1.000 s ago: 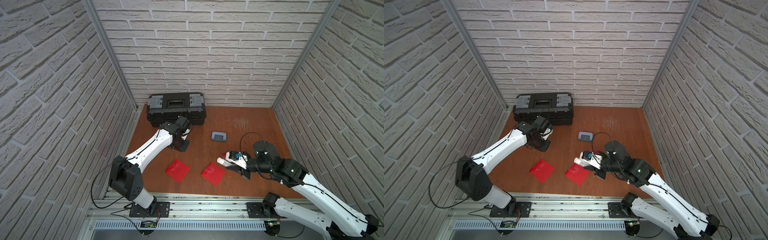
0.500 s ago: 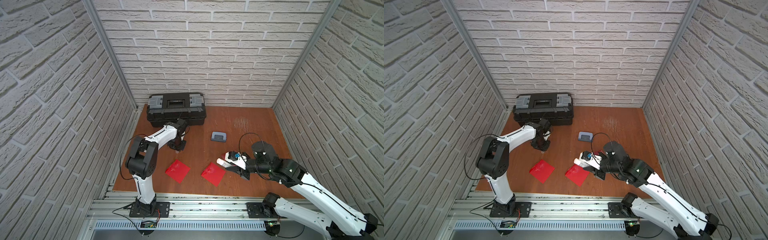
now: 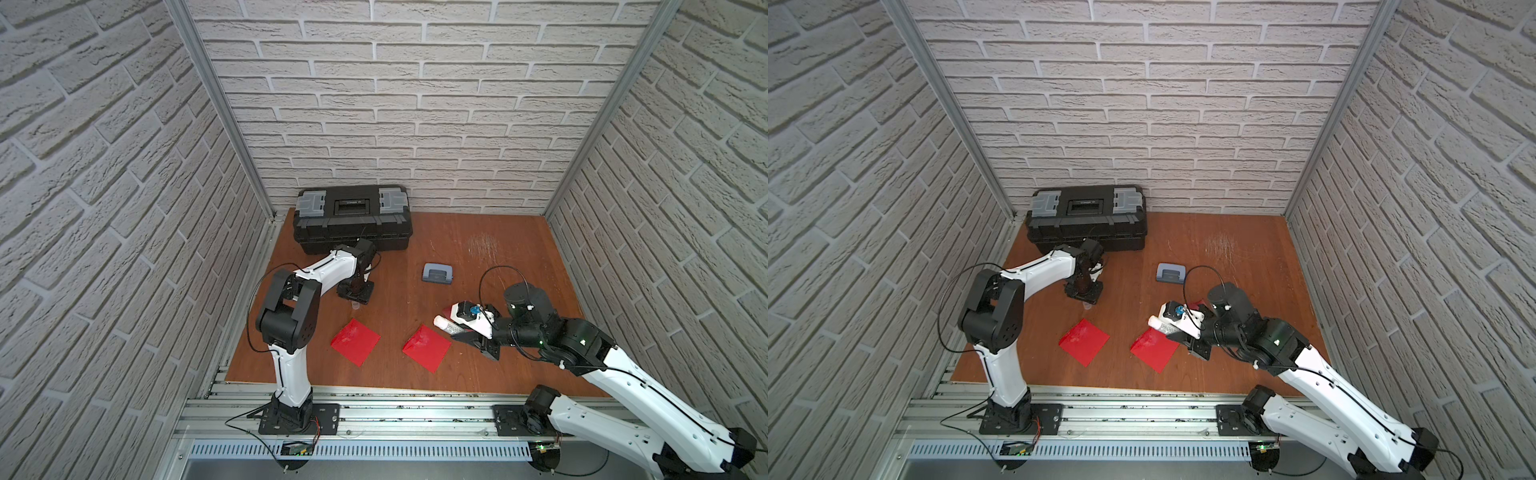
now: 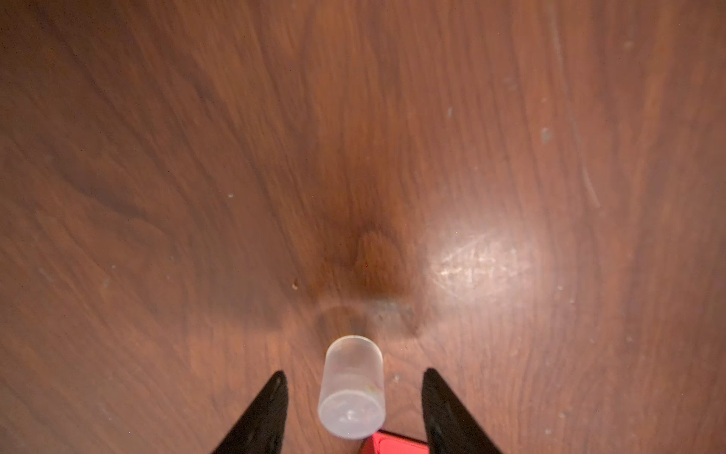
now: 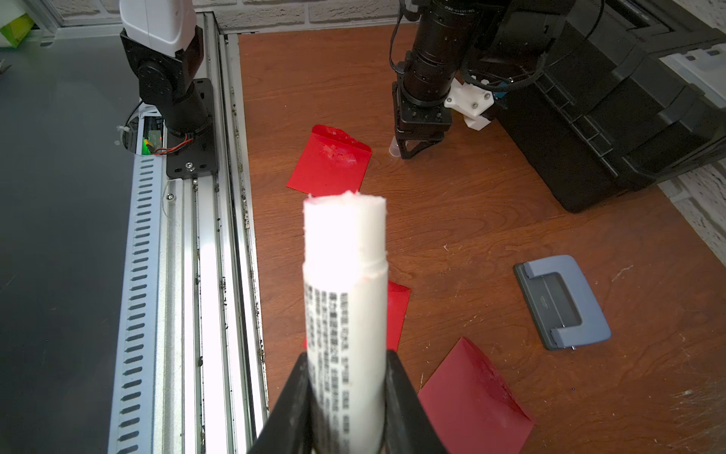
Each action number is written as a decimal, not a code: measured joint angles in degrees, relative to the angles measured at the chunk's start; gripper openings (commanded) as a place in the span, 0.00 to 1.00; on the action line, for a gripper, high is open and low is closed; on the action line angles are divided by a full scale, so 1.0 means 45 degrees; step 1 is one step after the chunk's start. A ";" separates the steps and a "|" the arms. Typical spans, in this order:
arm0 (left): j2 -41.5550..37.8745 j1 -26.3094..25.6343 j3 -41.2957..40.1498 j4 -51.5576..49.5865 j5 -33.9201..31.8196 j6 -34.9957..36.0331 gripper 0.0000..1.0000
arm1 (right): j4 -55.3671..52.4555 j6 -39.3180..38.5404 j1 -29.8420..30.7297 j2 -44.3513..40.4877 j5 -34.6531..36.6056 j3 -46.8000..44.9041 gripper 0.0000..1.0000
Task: Seal the envelope with a glue stick
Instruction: Place the lid at the center of the board, then unscrew the glue stick.
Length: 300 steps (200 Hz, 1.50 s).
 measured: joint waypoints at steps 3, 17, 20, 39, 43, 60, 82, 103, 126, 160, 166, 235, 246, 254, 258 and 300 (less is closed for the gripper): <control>-0.0078 0.0000 0.0000 -0.0010 0.0005 -0.0010 0.58 | 0.0068 0.0097 0.0000 -0.0010 0.0039 0.0000 0.03; -0.0559 0.0000 0.0005 -0.0019 0.0063 -0.0068 0.58 | 0.0398 0.0481 0.0005 -0.0078 0.0170 0.0000 0.03; -0.0680 0.0005 0.0005 -0.0015 0.0097 -0.0073 0.58 | 0.0495 0.0573 0.0005 -0.0097 0.0194 0.0000 0.03; -0.1948 0.0000 0.0005 0.0126 0.0393 -0.0291 0.59 | 0.1263 0.1365 0.0005 -0.0194 0.0340 0.0000 0.03; -0.2283 0.0000 0.0000 0.0194 0.0486 -0.0359 0.59 | 0.1467 0.1569 0.0010 -0.0204 0.0369 0.0000 0.03; -0.4041 -0.0044 -0.0131 0.0947 0.1166 -0.0685 0.61 | 0.2370 0.2356 0.0010 -0.0214 0.0423 0.0000 0.03; -0.6591 -0.0223 -0.0797 0.2807 0.2356 -0.1297 0.65 | 0.3589 0.3269 0.0015 -0.0214 0.0593 0.0005 0.03; -0.8684 -0.0743 -0.1875 0.5095 0.3759 -0.2069 0.69 | 0.4585 0.3954 0.0015 -0.0199 0.0801 0.0005 0.03; -1.0025 -0.1583 -0.3050 0.7703 0.5081 -0.2720 0.71 | 0.5644 0.4527 0.0019 -0.0131 0.0894 0.0024 0.03; -1.0826 -0.2948 -0.4153 1.0783 0.6339 -0.3050 0.72 | 0.6742 0.5149 0.0019 0.0238 0.0636 0.0520 0.03; -1.0860 -0.3123 -0.4206 1.1205 0.6523 -0.3045 0.72 | 0.6907 0.5251 0.0019 0.0301 0.0559 0.0627 0.03; -1.0642 -0.4459 -0.4153 1.4052 0.8505 -0.2691 0.64 | 0.7922 0.5833 0.0015 0.0729 -0.0937 0.1413 0.03; -1.0564 -0.4512 -0.4085 1.4188 0.8650 -0.2647 0.63 | 0.7966 0.5877 0.0000 0.0695 -0.0991 0.1438 0.02; -1.0516 -0.4532 -0.3997 1.4260 0.8738 -0.2613 0.61 | 0.8014 0.5897 -0.0005 0.0670 -0.1025 0.1447 0.03; -1.0491 -0.4546 -0.3959 1.4285 0.8777 -0.2594 0.60 | 0.8048 0.5906 -0.0005 0.0661 -0.1049 0.1457 0.03; -1.0282 -0.4697 -0.3667 1.4722 0.9136 -0.2560 0.58 | 0.8126 0.5901 -0.0019 0.0549 -0.1161 0.1617 0.03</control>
